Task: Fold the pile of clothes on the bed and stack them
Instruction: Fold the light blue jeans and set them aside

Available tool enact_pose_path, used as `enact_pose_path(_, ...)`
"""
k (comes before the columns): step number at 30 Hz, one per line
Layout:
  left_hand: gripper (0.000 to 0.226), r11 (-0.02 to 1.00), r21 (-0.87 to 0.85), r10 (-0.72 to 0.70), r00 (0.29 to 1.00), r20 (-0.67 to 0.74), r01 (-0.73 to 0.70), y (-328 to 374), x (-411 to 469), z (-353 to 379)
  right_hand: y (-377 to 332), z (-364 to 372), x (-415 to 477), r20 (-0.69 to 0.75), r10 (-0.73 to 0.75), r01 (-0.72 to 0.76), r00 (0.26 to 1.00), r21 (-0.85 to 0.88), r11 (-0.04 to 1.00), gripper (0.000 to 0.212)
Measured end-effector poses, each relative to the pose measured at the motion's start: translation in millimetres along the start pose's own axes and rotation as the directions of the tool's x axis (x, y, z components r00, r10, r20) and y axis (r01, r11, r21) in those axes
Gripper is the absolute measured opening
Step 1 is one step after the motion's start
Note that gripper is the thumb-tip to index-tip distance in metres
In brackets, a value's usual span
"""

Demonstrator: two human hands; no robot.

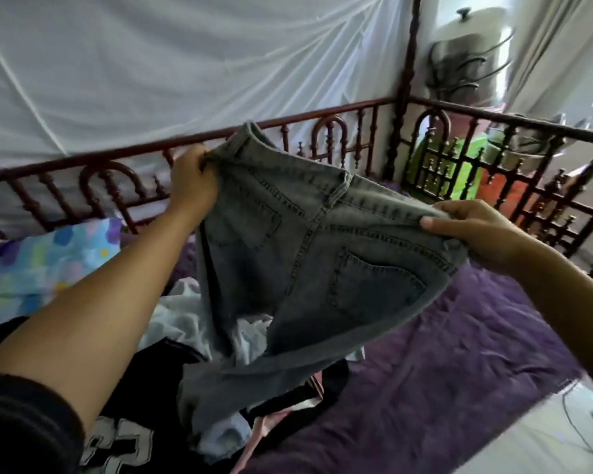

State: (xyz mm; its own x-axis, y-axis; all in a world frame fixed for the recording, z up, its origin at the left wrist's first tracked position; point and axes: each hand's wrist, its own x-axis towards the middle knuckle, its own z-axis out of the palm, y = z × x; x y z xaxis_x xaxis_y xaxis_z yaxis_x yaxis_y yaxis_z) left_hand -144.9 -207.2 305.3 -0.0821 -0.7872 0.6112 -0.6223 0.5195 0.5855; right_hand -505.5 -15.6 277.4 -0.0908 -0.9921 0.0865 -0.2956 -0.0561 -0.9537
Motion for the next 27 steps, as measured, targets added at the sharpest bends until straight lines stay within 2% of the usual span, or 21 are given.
enact_pose_path(4, 0.022, 1.000, -0.009, 0.024, 0.975, 0.223, -0.023, 32.3, 9.4, 121.6, 58.1, -87.0, 2.5, -0.165, 0.115, -0.115, 0.980, 0.012, 0.993, 0.068)
enact_pose_path(7, 0.021, 0.999, -0.032, 0.013, 0.917, 0.400, -0.001, 51.6, 3.6, 225.2, 129.1, -151.6, 9.2, -0.266, 0.223, -0.255, 0.938, -0.091, 0.963, 0.061)
enact_pose_path(11, 0.015, 0.996, -0.057, -0.025, 0.843, 0.537, 0.066, 73.4, -14.9, 372.1, 251.0, -229.2, 29.5, -0.273, 0.365, -0.425, 0.890, -0.211, 0.880, 0.056)
enact_pose_path(16, 0.019, 0.985, 0.016, -0.140, 0.730, 0.669, 0.175, 107.9, -38.8, 546.8, 395.0, -318.4, 58.1, -0.332, 0.505, -0.605, 0.796, -0.412, 0.681, 0.023)
enact_pose_path(22, 0.021, 0.971, 0.030, -0.184, 0.667, 0.721, 0.236, 165.8, -50.8, 715.9, 496.1, -416.0, 72.5, -0.510, 0.510, -0.720, 0.692, -0.540, 0.437, 0.021)
enact_pose_path(27, 0.021, 0.960, 0.107, -0.240, 0.561, 0.793, 0.259, 176.0, -65.4, 801.6, 567.2, -456.0, 79.4, -0.558, 0.577, -0.790, 0.597, -0.532, 0.304, 0.028)
